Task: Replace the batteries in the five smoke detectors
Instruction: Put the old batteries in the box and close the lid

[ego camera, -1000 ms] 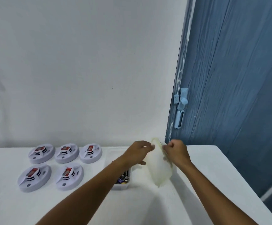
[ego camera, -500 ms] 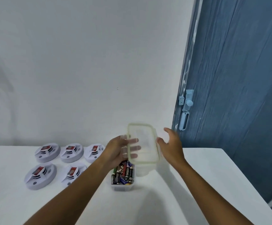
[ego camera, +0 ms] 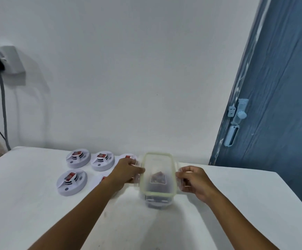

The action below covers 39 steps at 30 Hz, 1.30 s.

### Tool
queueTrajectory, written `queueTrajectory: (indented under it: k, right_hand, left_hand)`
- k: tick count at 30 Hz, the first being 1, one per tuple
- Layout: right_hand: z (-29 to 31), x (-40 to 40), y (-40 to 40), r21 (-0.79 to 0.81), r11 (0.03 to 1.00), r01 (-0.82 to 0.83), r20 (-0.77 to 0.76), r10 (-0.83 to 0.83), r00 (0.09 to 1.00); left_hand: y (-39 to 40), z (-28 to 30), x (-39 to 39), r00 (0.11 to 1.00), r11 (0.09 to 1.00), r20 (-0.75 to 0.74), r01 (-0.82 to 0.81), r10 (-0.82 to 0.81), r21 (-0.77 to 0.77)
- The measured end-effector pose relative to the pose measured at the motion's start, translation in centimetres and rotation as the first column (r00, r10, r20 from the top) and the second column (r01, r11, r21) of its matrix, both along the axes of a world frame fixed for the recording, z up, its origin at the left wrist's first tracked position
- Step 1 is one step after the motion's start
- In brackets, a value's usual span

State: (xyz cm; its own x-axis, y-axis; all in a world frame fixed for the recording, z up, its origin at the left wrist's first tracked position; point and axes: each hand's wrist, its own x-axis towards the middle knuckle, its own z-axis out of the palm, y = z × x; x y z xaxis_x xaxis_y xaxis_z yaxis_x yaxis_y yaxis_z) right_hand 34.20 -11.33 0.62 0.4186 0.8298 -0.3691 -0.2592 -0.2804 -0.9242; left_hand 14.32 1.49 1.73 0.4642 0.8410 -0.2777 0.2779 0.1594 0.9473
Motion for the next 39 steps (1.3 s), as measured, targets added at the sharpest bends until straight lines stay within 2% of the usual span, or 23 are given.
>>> queueTrajectory:
  k: [3, 8, 14, 20, 22, 24, 26, 28, 31, 33, 35, 36, 37, 39]
  right_hand:
    - [-1.2, -0.9, 0.0, -0.034, 0.999, 0.026, 0.052, -0.024, 0.998]
    - [-2.0, -1.3, 0.0, -0.058, 0.996, 0.061, 0.120, -0.054, 0.991]
    - [-2.7, -1.0, -0.2, -0.073, 0.997, 0.030, 0.065, -0.025, 0.998]
    - [-2.9, -1.1, -0.1, -0.074, 0.996, 0.056, 0.031, -0.054, 0.998]
    - [-2.9, -1.1, -0.2, -0.077, 0.995, 0.064, 0.060, -0.059, 0.996]
    - [-3.1, -1.0, -0.2, -0.076, 0.993, 0.094, 0.198, -0.077, 0.977]
    - [-3.5, -0.7, -0.2, -0.098, 0.990, 0.099, 0.488, -0.039, 0.872]
    - [-4.1, -0.9, -0.5, -0.064, 0.994, 0.084, 0.695, -0.016, 0.719]
    - [-4.3, -2.1, -1.0, 0.115, 0.993, -0.030, 0.790, -0.073, 0.609]
    - [-4.5, -3.5, -1.5, 0.087, 0.974, -0.209, 0.819, 0.050, 0.572]
    - [-5.6, -4.4, -2.0, -0.019, 0.934, -0.357, 0.862, 0.196, 0.467]
    - [-6.5, -4.6, -2.1, -0.049, 0.921, -0.387, 0.887, 0.218, 0.407]
    - [-7.5, -4.7, -2.3, -0.042, 0.917, -0.396, 0.905, 0.203, 0.374]
    - [-9.0, -5.0, -2.3, 0.042, 0.930, -0.365, 0.920, 0.106, 0.376]
  left_hand:
    - [0.2, -1.2, -0.3, 0.992, 0.997, -0.126, -0.013, 0.023, 0.074]
    - [0.2, -2.7, -0.2, 0.976, 0.995, -0.215, -0.004, 0.025, 0.098]
    - [0.2, -3.4, -0.2, 0.975, 0.999, -0.224, -0.005, 0.015, 0.046]
    - [0.1, -3.7, -0.3, 0.988, 0.999, -0.155, -0.021, 0.025, 0.024]
    - [0.1, -3.7, -0.3, 0.985, 0.999, -0.170, -0.008, 0.013, 0.033]
    - [0.1, -3.7, -0.4, 0.965, 0.988, -0.261, 0.039, 0.002, 0.151]
    - [0.3, -3.9, -0.5, 0.917, 0.916, -0.398, 0.131, 0.034, 0.379]
    - [0.1, -4.1, -0.5, 0.911, 0.785, -0.403, 0.184, 0.090, 0.592]
    - [-0.3, -4.3, 0.7, 0.956, 0.610, -0.292, 0.219, 0.021, 0.762]
    - [-0.7, -4.8, 2.0, 0.944, 0.544, -0.324, 0.301, -0.055, 0.784]
    - [-1.1, -5.4, 3.0, 0.911, 0.515, -0.396, 0.395, -0.114, 0.760]
    - [-1.2, -5.8, 3.3, 0.899, 0.527, -0.416, 0.421, -0.135, 0.739]
    - [-1.2, -6.1, 3.4, 0.898, 0.554, -0.414, 0.422, -0.148, 0.718]
    - [-1.0, -6.7, 3.5, 0.912, 0.598, -0.382, 0.393, -0.153, 0.699]
